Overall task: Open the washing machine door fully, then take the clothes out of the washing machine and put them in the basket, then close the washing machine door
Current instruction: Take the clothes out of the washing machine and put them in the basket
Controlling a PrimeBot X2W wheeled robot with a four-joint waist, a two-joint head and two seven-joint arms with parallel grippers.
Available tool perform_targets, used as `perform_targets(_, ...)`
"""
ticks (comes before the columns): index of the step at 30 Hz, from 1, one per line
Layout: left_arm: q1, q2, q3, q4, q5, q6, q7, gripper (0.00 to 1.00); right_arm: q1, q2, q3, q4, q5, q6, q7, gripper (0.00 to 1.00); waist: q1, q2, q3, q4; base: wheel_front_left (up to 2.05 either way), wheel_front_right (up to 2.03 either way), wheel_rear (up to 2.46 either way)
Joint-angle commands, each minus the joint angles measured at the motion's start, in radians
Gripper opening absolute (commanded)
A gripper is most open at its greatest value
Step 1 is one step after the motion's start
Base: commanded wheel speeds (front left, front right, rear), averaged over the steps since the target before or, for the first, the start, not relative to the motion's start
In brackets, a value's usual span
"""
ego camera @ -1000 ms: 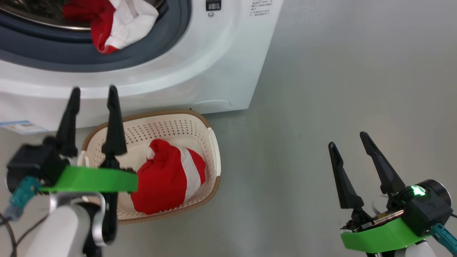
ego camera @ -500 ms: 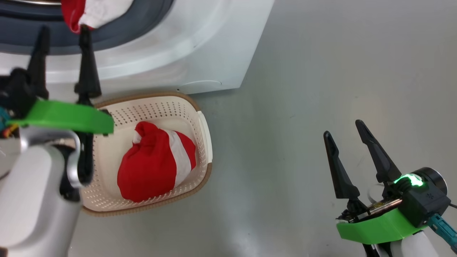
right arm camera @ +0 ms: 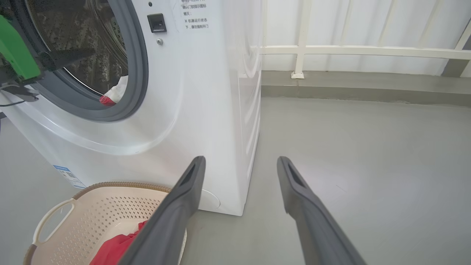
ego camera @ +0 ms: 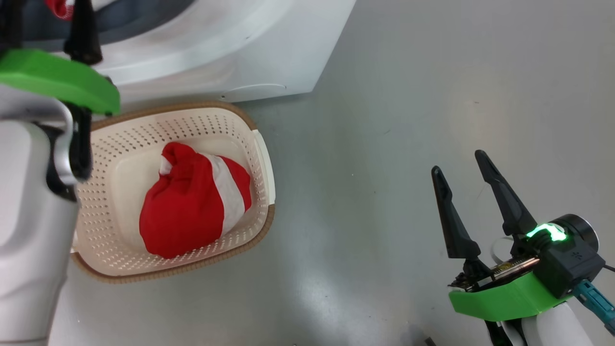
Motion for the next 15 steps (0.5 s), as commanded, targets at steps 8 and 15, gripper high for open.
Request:
perform_targets(8,-0.174,0.052,0.027,0.128,-0.02,-0.039,0.008,1.0,-0.019,-0.011,0.042,-0.015,0.007,0.005,-0.007,1.0,0.0,-0.0001,0.038,-0.019,0.0,0.0,0.0)
perform_targets(15,-0.278,0.05,0.03,0.274,-0.053,-0.083,0.05,1.0,-0.027,-0.011,0.061,-0.007,0.006,0.005,-0.008,1.0,0.0,-0.0001,0.051,-0.043,0.0,0.0,0.0)
